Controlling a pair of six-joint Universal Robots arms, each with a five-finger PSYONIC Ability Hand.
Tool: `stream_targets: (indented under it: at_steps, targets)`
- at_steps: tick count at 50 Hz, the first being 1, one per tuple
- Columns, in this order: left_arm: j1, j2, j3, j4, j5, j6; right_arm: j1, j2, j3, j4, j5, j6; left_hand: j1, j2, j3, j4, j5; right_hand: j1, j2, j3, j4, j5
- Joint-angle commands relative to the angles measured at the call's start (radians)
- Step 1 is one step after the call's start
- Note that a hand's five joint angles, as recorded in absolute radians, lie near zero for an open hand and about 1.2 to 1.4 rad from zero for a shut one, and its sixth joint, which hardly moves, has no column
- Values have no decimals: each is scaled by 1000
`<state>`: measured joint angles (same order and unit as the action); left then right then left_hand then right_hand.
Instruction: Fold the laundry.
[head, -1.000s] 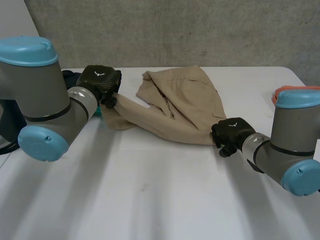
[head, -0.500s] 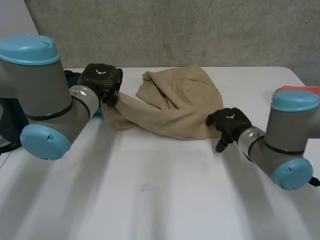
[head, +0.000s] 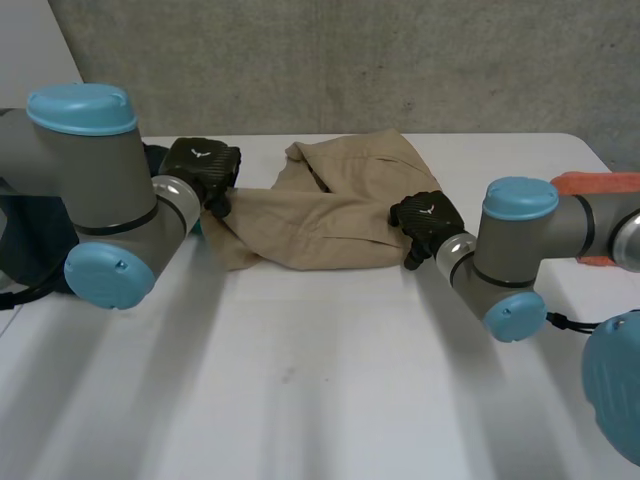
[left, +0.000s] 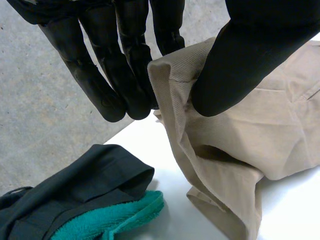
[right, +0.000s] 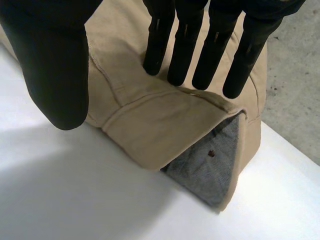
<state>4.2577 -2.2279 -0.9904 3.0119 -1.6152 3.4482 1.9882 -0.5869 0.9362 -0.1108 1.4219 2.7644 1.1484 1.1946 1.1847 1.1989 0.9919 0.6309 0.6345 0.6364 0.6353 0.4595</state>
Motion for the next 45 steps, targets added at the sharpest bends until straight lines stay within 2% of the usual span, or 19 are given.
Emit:
stream_targets:
  at_steps: [1,2,4,7,10,12,15,19,22,25,29,37,41,45]
  targets:
    - [-4,-22,24,-24,-17,-1,-2,47,-59,-26,51,-34,248,202,212,197,230,581,578,576,577,578]
    - [-4,-19,24,-27,-18,-1,-3,39,-66,-23,61,-31,248,202,212,197,230,763,760,758,759,760]
    - [-4,-9,19,-37,-25,-3,-5,13,-65,-12,72,-26,248,202,212,197,230,765,762,760,761,762]
    - [-2,40,6,-53,-32,-9,-14,-103,-36,48,63,4,248,202,212,197,230,765,762,760,761,762]
    - [5,129,-16,-62,-28,-24,-35,-258,-13,121,6,35,248,202,212,197,230,765,762,760,761,762]
    - [11,241,-27,-68,-31,-52,-75,-408,-49,192,-62,47,248,202,212,197,230,765,762,760,761,762]
    - [17,359,-25,-85,-32,-87,-109,-499,-124,274,-69,44,248,202,212,197,230,765,762,760,761,762]
    - [33,503,-16,-97,-23,-136,-160,-551,-295,410,-80,41,248,202,212,197,230,765,762,760,761,762]
    - [30,609,10,-102,-5,-161,-175,-551,-452,497,-119,44,248,202,212,197,230,765,762,760,761,762]
    - [18,648,42,-117,3,-166,-174,-535,-523,532,-129,44,248,202,212,197,230,765,762,760,761,762]
    - [2,634,81,-142,-12,-159,-163,-530,-511,539,-129,44,248,202,212,197,230,765,762,760,761,762]
    - [-10,460,75,-133,-28,-132,-157,-515,-268,499,-149,44,248,202,212,197,230,765,762,760,761,762]
    - [-7,354,104,-78,-18,-113,-147,-458,-221,352,-136,41,248,202,212,197,230,765,762,760,761,762]
    - [-2,233,252,59,-26,-97,-112,-378,-281,103,-52,29,248,202,212,197,230,765,762,760,761,762]
